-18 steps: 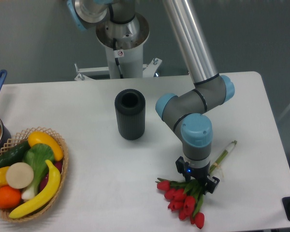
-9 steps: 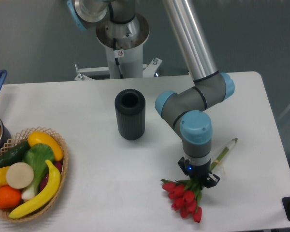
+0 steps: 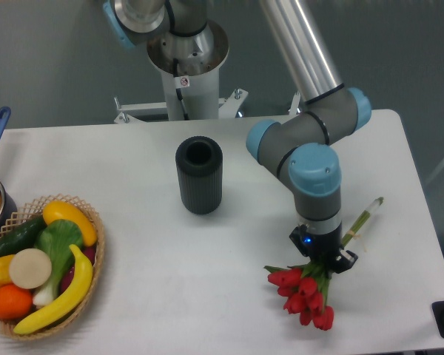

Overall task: Pick up the flowers from the table
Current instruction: 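Lift the grasped tulips up off the table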

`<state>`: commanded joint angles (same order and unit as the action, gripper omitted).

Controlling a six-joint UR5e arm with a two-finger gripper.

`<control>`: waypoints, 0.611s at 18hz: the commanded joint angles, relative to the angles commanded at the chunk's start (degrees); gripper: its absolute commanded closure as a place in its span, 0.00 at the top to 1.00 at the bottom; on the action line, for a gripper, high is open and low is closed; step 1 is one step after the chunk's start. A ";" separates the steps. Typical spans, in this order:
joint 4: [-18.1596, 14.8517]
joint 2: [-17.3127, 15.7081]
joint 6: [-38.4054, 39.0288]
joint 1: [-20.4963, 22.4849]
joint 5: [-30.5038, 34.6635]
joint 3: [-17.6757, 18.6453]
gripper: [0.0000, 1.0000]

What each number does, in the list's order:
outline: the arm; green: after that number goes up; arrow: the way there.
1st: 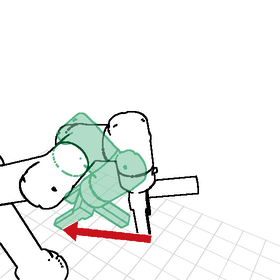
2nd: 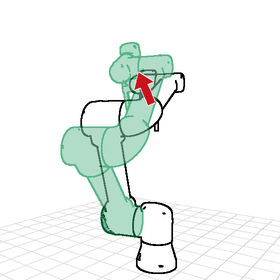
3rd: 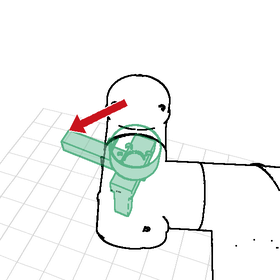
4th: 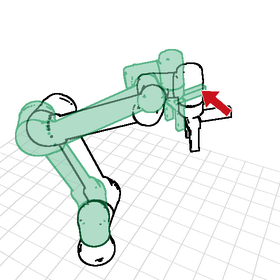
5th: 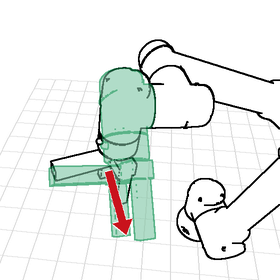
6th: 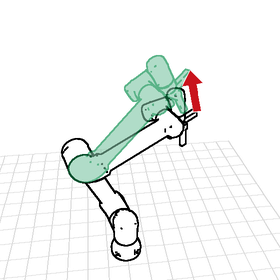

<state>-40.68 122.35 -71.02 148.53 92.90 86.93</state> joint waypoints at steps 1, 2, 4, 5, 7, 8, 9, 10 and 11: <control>-0.97 -0.52 0.00 0.35 0.00 -0.52 0.22; -1.93 -0.62 0.00 0.44 -0.17 -1.05 0.22; -4.04 -0.62 0.09 0.53 -0.26 -2.54 0.22; -5.18 -0.62 0.09 0.53 -0.35 -3.42 0.22; -7.91 -0.62 0.09 0.53 -0.35 -5.09 0.22; -9.23 -0.62 0.00 0.53 -0.44 -5.88 0.22; -10.28 -0.62 0.00 0.71 -0.70 -6.41 0.21; -11.08 -0.62 -0.09 0.79 -0.79 -6.77 0.21; -11.35 -0.62 -0.09 0.88 -0.88 -6.86 0.21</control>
<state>-52.03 121.73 -71.10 149.41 92.02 80.07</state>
